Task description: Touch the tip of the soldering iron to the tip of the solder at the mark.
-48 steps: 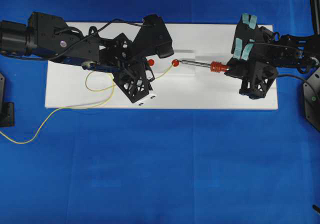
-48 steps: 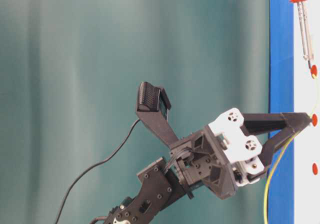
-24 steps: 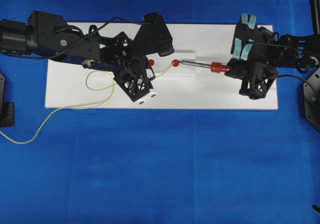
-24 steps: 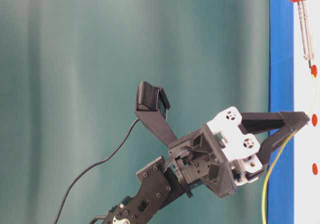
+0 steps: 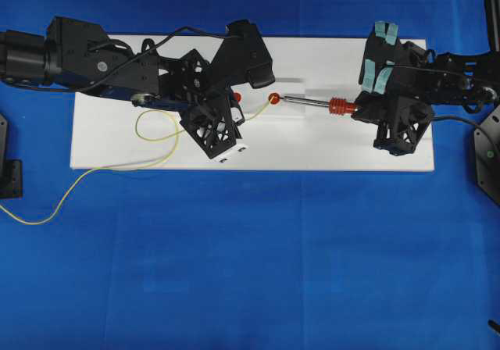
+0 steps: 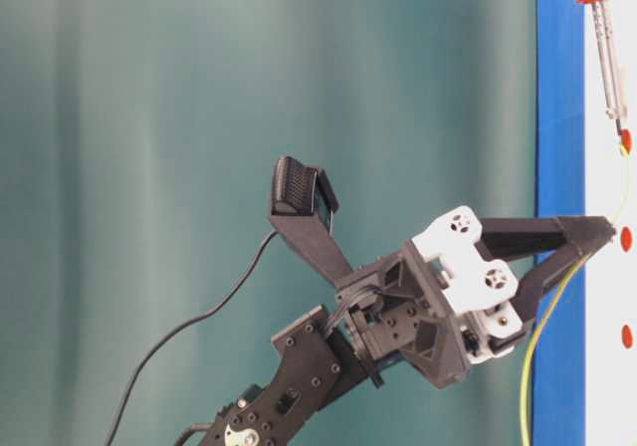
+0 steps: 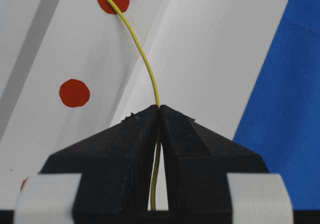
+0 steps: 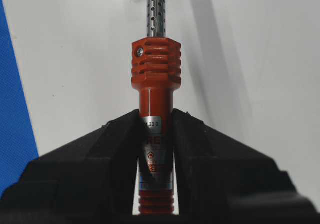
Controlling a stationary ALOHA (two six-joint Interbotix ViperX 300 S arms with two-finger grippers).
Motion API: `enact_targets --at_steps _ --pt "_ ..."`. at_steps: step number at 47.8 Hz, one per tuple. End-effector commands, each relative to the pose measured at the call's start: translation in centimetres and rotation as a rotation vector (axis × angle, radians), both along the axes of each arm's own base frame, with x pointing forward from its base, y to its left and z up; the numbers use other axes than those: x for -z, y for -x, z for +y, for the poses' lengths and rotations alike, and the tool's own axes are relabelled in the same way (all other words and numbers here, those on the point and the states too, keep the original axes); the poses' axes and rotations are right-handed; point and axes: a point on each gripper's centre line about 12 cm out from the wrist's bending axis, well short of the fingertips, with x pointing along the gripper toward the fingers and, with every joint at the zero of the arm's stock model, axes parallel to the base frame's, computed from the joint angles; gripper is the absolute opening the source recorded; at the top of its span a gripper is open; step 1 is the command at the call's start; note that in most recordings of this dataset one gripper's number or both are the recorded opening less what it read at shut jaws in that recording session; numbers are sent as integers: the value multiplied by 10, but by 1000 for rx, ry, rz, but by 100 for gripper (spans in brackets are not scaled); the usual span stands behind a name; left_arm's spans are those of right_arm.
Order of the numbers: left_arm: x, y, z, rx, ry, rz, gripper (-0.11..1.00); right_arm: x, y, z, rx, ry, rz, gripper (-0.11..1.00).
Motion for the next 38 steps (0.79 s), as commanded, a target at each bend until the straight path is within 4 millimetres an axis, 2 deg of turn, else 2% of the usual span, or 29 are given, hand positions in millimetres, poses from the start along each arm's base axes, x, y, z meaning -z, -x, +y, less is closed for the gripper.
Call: enact_targets --at_steps 1,38 --pt "-14 -5 2 -2 -5 -37 2 -9 -7 -1 -1 9 -32 6" --pt "-13 -5 2 -6 0 -22 2 -9 -7 -1 -1 9 -33 6"
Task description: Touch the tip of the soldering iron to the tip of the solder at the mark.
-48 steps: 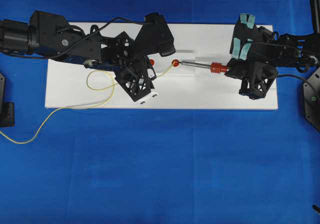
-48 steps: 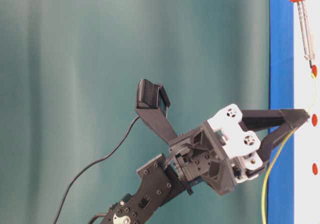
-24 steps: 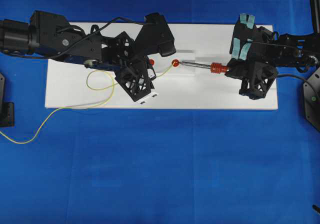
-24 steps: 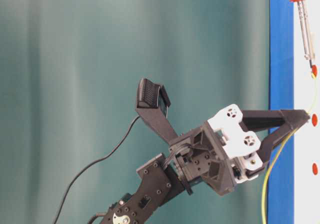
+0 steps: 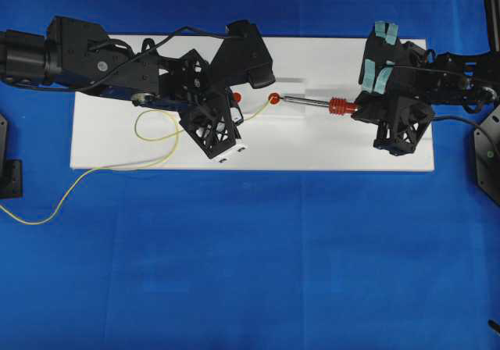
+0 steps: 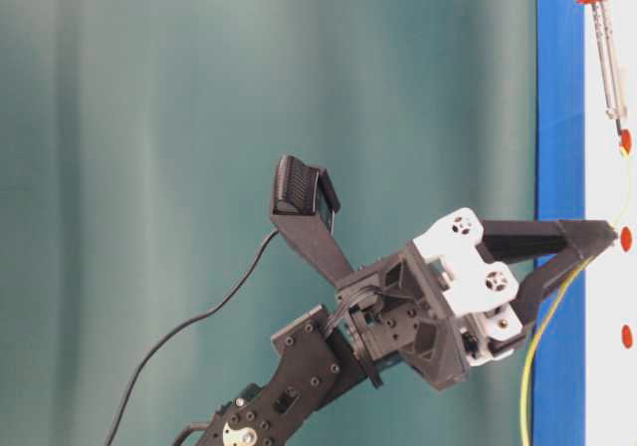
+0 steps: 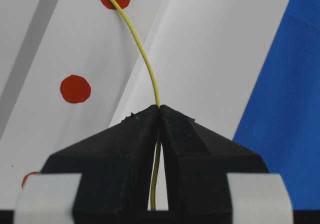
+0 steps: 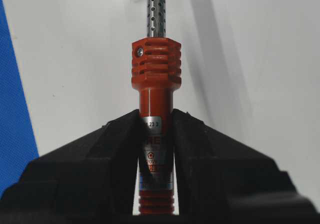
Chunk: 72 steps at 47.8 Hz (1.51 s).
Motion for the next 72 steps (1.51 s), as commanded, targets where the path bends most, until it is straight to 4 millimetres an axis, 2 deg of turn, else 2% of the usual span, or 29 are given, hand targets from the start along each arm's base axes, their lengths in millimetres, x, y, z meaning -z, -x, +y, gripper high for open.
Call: enact_targets --at_steps 1,72 --pt "-13 -6 2 -5 -1 -35 2 -9 -7 -1 0 8 -31 6" --pt "-14 -8 -1 6 -5 -29 2 -9 -7 -1 2 7 -33 6"
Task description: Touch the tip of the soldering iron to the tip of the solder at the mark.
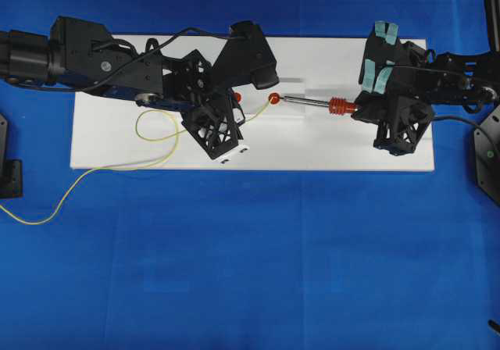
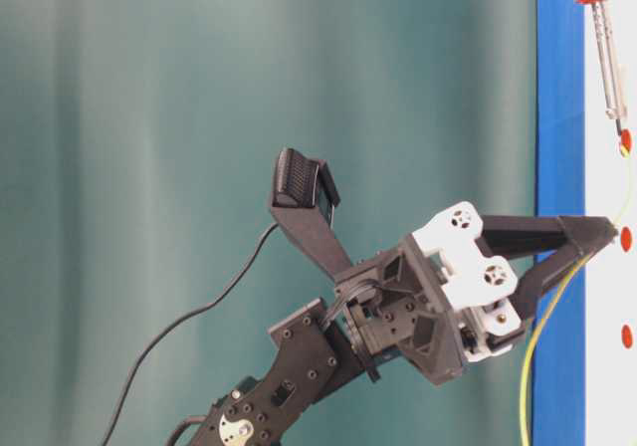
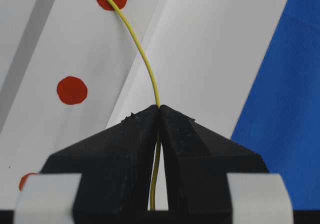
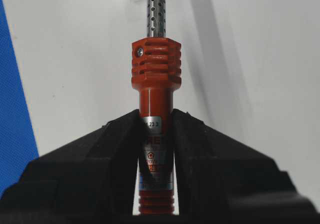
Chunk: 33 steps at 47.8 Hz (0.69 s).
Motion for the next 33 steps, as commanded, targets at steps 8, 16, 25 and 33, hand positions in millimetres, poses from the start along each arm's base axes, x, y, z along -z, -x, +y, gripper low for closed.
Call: enact_targets --at_steps 8,16,25,33 --pt "-22 2 0 4 -7 -41 2 -10 -7 -2 0 10 -35 6" --pt "-39 19 -5 9 -5 -47 2 -9 -7 -2 0 10 -35 6" --pt "-56 49 -10 9 -4 -87 2 -9 -7 -2 -2 13 -35 6" --pt "-54 65 -12 8 -4 -126 2 -9 -7 -2 -2 13 -35 6"
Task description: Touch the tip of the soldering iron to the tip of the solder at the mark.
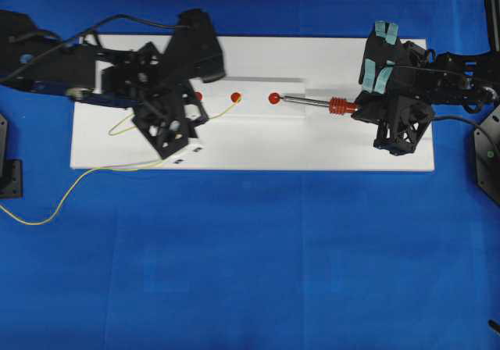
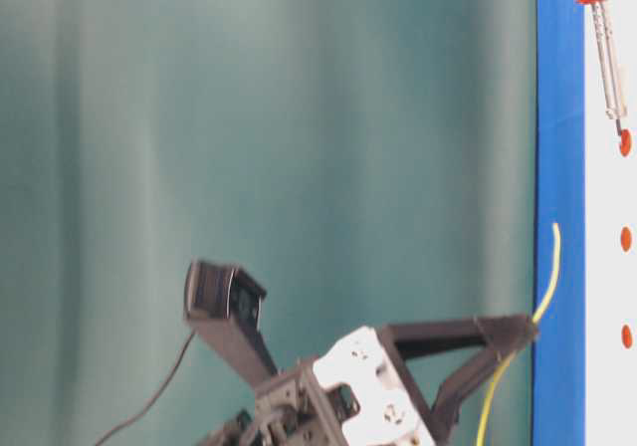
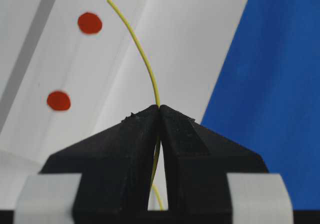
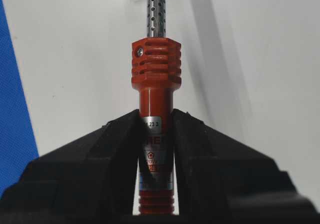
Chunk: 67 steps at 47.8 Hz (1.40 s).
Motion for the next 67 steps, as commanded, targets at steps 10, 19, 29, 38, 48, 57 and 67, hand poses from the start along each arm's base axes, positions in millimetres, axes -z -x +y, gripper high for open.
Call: enact_targets --at_steps 10,19,29,38,48,57,67 --pt "-13 10 -3 3 -4 -92 2 -14 -6 -1 0 18 -57 6" --pt "-13 14 -5 9 -5 -92 2 -36 8 2 -1 43 -144 6" --pt "-14 24 -7 12 -6 -103 2 -54 37 10 4 57 -242 6" --pt "-14 32 -8 12 -8 -126 2 -58 50 15 16 38 -265 6" --pt "-15 37 -11 19 -5 -146 2 -54 48 14 21 29 -243 6" --pt "-22 44 -38 59 41 -174 2 -59 45 30 -26 -11 -272 6" --pt "-27 56 -86 155 122 -249 2 -66 42 74 -196 -61 -331 6"
